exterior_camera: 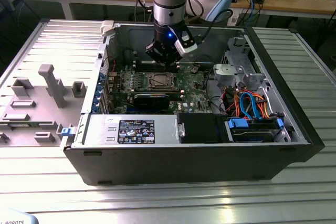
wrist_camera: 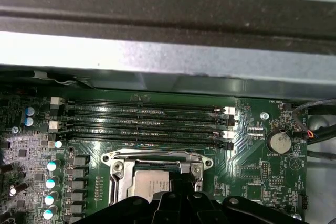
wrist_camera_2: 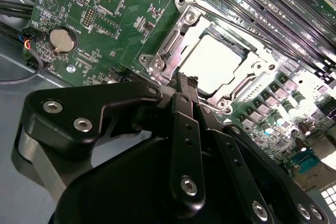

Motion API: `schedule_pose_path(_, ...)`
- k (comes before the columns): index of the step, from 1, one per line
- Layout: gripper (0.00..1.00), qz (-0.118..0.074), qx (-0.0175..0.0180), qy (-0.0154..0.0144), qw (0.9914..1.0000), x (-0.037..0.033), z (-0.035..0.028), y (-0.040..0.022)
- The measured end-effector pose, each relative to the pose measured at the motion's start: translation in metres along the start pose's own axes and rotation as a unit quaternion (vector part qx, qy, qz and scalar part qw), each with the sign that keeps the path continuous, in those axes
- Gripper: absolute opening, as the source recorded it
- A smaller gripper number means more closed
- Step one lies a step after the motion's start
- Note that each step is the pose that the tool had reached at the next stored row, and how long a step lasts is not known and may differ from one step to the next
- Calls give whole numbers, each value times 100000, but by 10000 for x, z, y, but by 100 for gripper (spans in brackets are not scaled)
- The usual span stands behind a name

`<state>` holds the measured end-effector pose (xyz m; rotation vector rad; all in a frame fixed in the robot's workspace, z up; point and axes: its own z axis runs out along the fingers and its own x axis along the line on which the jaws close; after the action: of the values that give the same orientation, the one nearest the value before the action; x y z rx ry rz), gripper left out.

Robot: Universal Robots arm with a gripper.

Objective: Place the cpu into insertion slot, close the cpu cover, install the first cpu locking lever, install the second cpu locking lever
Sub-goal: 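Install the second cpu locking lever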

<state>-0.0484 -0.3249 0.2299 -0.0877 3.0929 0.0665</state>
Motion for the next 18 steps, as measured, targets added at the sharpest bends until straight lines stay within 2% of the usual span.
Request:
schedule_pose_path(3, 11, -15, 8, 5, 100000, 0, -1, -10)
schedule_pose_path(7, 11, -5, -5, -4, 100000, 3, -3, -64)
schedule_pose_path(14, 11, -2, -11, -9, 100000, 3, -26, -71)
schedule_pose_path(18, 11, 7, -143, -6, 100000, 3, -28, -71)
